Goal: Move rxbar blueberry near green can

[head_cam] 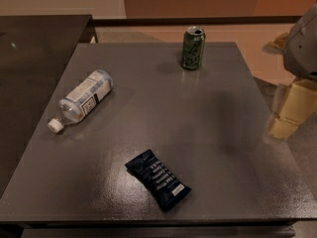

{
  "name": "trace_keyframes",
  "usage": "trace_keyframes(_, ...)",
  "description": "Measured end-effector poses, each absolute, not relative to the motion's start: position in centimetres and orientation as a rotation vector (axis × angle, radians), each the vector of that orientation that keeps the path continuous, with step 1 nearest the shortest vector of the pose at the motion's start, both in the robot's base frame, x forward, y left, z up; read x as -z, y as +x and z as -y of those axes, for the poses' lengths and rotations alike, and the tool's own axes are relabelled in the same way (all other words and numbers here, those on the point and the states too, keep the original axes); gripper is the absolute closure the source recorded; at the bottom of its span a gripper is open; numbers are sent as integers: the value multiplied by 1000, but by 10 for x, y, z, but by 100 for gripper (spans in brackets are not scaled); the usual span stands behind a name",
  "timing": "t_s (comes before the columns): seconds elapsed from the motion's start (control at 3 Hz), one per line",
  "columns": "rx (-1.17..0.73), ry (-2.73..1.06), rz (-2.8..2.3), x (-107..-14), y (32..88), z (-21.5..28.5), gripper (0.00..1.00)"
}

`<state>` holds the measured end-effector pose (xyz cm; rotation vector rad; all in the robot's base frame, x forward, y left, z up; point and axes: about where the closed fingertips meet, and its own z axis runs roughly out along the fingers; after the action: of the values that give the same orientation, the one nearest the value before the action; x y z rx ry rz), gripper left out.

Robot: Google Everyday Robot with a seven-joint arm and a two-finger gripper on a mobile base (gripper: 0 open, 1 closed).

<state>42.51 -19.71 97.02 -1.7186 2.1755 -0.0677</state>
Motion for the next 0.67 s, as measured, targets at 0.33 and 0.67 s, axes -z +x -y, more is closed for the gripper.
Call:
trace_keyframes(0.33, -41, -1711, -2094, -952, 407, 161, 0)
trace_keyframes(0.67, -179, -1701, -2023, -927, 390, 119, 0)
